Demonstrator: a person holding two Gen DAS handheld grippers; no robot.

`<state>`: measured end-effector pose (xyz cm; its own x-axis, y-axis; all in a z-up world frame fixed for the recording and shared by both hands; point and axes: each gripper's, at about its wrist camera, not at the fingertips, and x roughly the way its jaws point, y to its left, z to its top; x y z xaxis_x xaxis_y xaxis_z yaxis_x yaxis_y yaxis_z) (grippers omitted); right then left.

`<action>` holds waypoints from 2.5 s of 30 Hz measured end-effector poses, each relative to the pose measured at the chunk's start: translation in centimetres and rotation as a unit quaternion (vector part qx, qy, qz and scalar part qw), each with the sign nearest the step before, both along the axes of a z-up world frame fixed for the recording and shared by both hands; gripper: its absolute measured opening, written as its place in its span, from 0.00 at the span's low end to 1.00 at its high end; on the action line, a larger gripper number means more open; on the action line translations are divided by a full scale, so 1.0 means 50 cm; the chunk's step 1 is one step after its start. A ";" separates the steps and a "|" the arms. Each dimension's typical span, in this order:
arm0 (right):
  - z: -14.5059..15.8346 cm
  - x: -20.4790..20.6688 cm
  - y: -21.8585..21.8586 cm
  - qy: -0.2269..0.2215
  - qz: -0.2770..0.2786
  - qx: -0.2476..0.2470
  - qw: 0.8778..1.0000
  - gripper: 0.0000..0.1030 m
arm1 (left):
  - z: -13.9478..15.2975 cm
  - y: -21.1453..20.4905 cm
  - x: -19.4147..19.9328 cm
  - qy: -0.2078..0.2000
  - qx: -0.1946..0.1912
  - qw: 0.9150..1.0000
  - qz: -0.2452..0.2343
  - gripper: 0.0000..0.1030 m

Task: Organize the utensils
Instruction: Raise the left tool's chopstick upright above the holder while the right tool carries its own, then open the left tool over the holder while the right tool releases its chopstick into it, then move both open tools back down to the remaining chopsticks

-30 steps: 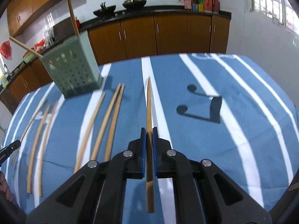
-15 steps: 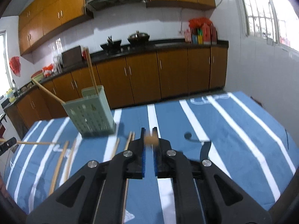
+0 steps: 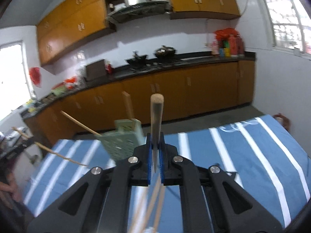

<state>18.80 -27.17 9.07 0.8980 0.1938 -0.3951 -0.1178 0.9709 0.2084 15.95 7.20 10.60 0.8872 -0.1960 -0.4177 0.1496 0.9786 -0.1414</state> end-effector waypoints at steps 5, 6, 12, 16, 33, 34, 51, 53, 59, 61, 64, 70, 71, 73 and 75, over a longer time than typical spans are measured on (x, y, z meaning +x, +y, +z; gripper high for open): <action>0.073 -0.004 0.039 -0.026 0.053 0.014 0.998 0.07 | 0.054 -0.043 -0.007 -0.024 -0.009 0.999 -0.043 0.07; 0.085 -0.002 0.046 -0.034 0.058 0.015 0.998 0.07 | 0.065 -0.052 -0.006 -0.031 -0.011 0.998 -0.048 0.07; 0.144 0.033 0.093 -0.081 0.054 0.002 0.995 0.07 | 0.119 -0.091 0.044 -0.070 -0.022 0.997 -0.036 0.07; 0.149 0.085 0.111 -0.084 0.041 -0.013 0.996 0.07 | 0.135 -0.103 0.087 -0.082 -0.038 0.996 -0.019 0.07; 0.071 0.221 0.117 -0.028 0.029 -0.016 0.999 0.07 | 0.136 -0.100 0.165 -0.161 -0.084 0.982 0.051 0.07; 0.071 0.220 0.117 -0.028 0.029 -0.016 0.999 0.07 | 0.143 -0.100 0.165 -0.167 -0.083 0.981 0.054 0.07; 0.046 0.231 0.139 -0.018 0.044 -0.023 0.999 0.07 | 0.030 -0.139 0.221 -0.132 -0.060 0.988 0.054 0.07; 0.047 0.231 0.146 -0.016 0.045 -0.032 0.998 0.07 | 0.022 -0.144 0.226 -0.124 -0.053 0.989 0.054 0.07; 0.041 0.245 0.159 0.006 0.048 -0.040 0.998 0.09 | 0.022 -0.148 0.230 -0.101 -0.045 0.993 0.051 0.08; 0.043 0.241 0.158 0.005 0.047 -0.035 0.998 0.15 | 0.028 -0.145 0.226 -0.099 -0.043 0.993 0.050 0.16; 0.052 0.226 0.154 -0.004 0.044 -0.031 0.999 0.19 | 0.038 -0.141 0.213 -0.107 -0.045 0.992 0.057 0.40; 0.080 0.164 0.128 -0.037 0.033 -0.028 0.998 0.23 | 0.063 -0.116 0.181 -0.113 -0.054 0.990 0.061 0.40; 0.081 0.148 0.119 -0.043 0.030 -0.027 0.998 0.24 | 0.068 -0.109 0.170 -0.115 -0.055 0.990 0.061 0.40; 0.077 0.117 0.097 -0.050 0.023 -0.023 0.998 0.26 | 0.071 -0.093 0.145 -0.115 -0.056 0.990 0.060 0.40; 0.059 0.089 0.071 -0.046 0.011 -0.021 0.999 0.27 | 0.067 -0.076 0.118 -0.109 -0.051 0.991 0.065 0.40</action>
<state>23.25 -23.64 12.03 0.9266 0.1993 -0.3190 -0.1567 0.9755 0.1543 21.84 3.42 13.96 0.9744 -0.1063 -0.1980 0.0617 0.9738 -0.2188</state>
